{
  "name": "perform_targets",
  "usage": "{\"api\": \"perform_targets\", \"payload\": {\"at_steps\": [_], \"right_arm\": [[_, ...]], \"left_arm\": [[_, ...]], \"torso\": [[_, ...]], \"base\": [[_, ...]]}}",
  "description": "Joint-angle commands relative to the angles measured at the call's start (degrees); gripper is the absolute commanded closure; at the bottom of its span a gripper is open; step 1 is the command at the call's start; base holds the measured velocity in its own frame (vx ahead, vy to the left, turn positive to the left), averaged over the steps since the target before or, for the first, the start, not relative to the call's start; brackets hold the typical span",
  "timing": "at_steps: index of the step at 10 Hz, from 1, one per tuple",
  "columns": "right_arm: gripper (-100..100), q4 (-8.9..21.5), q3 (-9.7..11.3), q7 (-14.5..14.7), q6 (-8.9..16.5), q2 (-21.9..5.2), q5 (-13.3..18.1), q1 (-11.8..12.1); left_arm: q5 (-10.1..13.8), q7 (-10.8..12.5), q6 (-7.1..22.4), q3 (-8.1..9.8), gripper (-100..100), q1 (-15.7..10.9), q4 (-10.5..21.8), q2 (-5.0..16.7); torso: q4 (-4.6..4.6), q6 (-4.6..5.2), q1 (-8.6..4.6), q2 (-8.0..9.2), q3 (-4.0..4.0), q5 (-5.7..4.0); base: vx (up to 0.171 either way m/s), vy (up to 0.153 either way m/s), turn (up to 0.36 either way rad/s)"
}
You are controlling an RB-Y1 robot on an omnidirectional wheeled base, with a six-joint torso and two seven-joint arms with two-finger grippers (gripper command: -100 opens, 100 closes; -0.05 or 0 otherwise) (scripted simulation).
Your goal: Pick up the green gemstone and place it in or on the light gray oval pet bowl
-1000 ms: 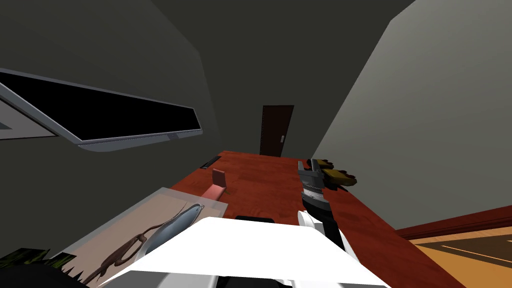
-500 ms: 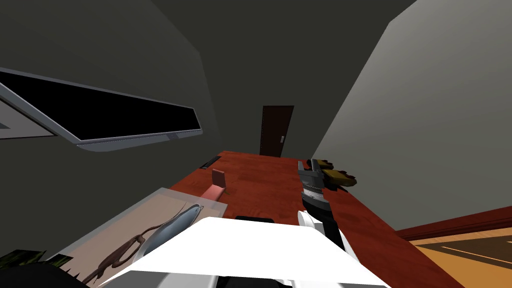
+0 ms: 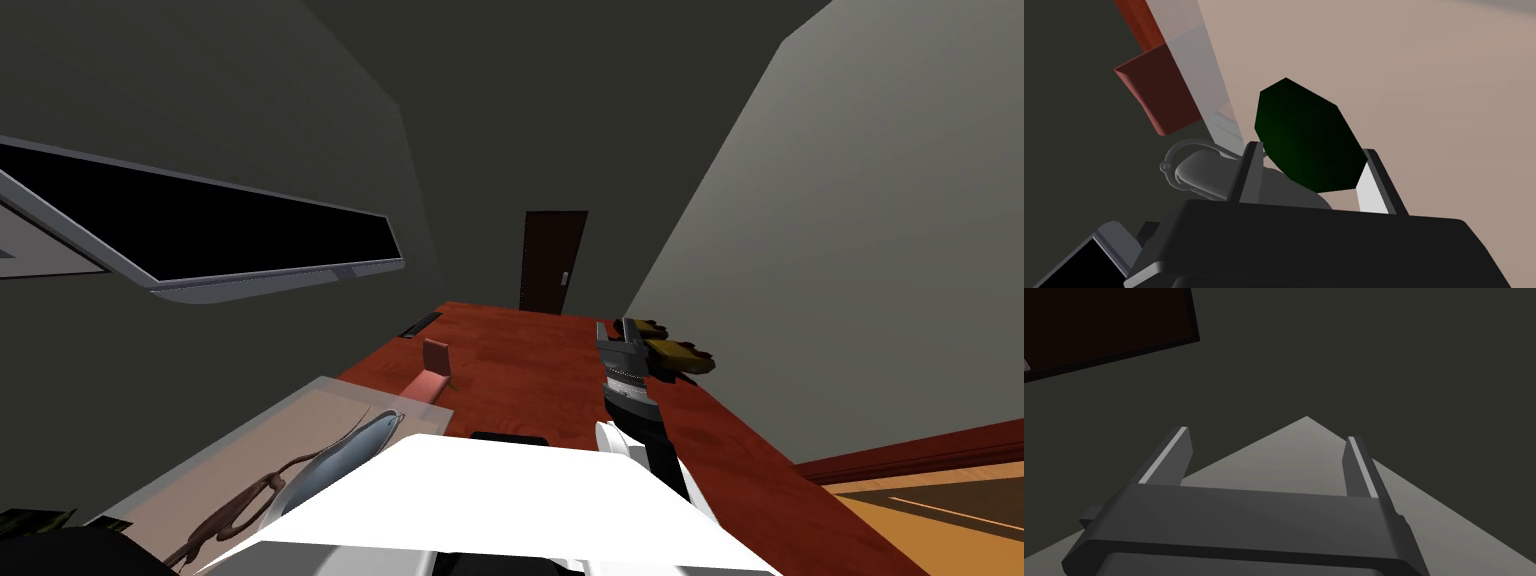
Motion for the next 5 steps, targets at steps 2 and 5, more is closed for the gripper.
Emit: {"api": "perform_targets", "payload": {"at_steps": [2, 5], "right_arm": [[0, 0.0, 0.0, 0.0, 0.0, 0.0, 0.0, 0.0], [0, 0.0, 0.0, 0.0, 0.0, 0.0, 0.0, 0.0]], "left_arm": [[2.1, 0.7, -0.4, 1.65, 100, 0.4, -2.9, 1.7], [5.8, 2.0, 0.9, 2.27, 100, 1.6, -6.1, 2.7]], "torso": [[0.04, -0.05, -0.08, 0.39, 0.19, -0.08], [0.08, -0.14, -0.09, 0.81, 0.42, -0.05]], "base": [[-0.175, -0.017, 0.088], [-0.183, -0.021, 0.051]]}}
